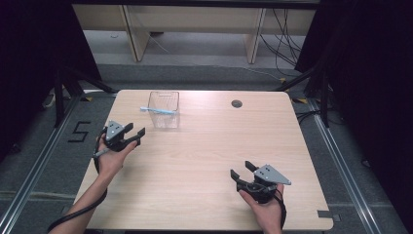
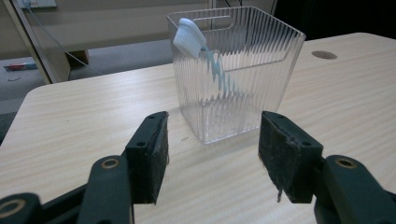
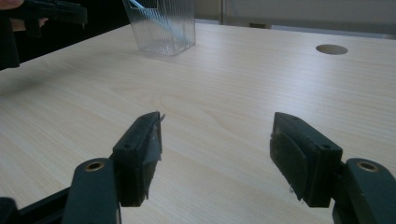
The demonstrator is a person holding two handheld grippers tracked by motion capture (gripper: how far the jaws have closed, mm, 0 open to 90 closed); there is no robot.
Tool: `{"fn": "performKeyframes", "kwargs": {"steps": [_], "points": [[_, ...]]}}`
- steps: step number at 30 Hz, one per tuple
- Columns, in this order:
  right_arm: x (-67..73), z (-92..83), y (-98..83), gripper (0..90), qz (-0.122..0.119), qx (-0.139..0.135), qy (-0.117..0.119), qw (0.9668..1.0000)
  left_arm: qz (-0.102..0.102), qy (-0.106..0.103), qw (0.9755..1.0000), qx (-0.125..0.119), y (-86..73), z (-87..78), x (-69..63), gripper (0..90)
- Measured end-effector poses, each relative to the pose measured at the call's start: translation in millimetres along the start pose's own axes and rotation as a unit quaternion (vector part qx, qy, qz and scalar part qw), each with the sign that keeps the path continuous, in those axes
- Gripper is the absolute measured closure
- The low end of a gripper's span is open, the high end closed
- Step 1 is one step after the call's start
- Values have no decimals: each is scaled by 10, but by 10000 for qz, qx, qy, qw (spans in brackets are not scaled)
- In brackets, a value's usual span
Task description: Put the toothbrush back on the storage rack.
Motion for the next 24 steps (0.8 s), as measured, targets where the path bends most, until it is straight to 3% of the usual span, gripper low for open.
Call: {"fn": "performKeyframes", "kwargs": {"steps": [11,12,16,24], "points": [[3,8,-10,349,69,29,71,9999,35,-42,10000,-6,-187,-284,-70,418],[-9,10,-7,349,-13,-30,22,10000,12,-40,10000,-25,-206,-307,-76,418],[7,7,-8,349,79,36,63,9999,-112,-76,9999,-78,-246,-404,-99,411],[0,19,-8,349,-29,-36,54,10000,-3,-43,9999,-124,-332,-516,-181,416]]}}
Point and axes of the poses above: each handheld gripper's, and its own axes: z roughly forward along the jaws, y roughly out of its top, x roughly to its left, the point moved 2 cm from there along z, roughly forward along the jaws, and after that the axes turned 6 degrees about z, right-handed, at the moved point
